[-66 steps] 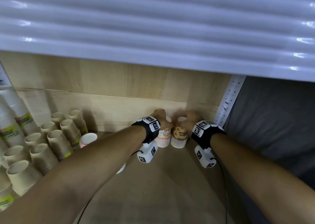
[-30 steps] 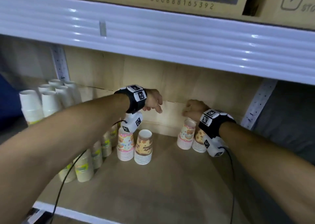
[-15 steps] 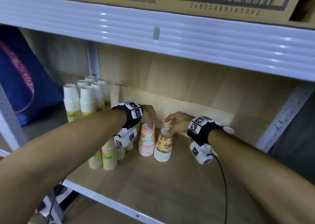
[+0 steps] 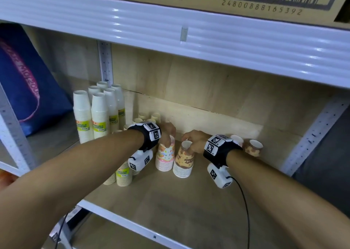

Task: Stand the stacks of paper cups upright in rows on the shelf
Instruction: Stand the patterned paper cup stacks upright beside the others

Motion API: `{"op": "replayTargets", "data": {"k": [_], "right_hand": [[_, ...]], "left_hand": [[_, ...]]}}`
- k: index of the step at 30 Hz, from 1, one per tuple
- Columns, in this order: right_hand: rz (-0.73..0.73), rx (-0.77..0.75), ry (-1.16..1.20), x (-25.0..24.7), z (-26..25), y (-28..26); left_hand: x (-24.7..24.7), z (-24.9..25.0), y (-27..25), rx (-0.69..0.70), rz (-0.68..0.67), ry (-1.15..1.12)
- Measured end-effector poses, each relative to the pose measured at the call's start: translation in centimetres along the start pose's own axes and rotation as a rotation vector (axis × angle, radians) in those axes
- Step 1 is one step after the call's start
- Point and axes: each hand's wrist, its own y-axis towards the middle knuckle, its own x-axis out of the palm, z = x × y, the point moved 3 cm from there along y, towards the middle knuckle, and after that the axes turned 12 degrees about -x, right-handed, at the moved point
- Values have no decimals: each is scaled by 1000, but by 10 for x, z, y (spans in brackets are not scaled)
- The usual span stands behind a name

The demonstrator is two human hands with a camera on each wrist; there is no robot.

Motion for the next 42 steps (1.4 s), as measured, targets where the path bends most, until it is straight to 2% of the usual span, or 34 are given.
{"op": "replayTargets", "data": {"k": [3, 9, 12, 21, 26, 31, 42], "right_hand": [[-4, 3, -12, -1, 2, -2], [-32, 23, -30, -11, 12, -20], [-25, 61, -32, -20, 23, -36], [55, 214, 28, -46, 74, -96], [111, 297, -99, -54, 103, -127], [155, 344, -78, -53, 136, -149], [269, 448, 3, -48, 178, -158]], "left_hand": [[-3, 10, -6, 57, 18, 49], [-2, 21, 7, 43, -2, 69], [-5, 38, 8, 89, 4, 106], [0, 108, 18, 193, 23, 43], [9, 149, 22, 202, 34, 52], [21, 181, 24, 231, 63, 45], [44, 228, 35, 225, 131, 35]]}}
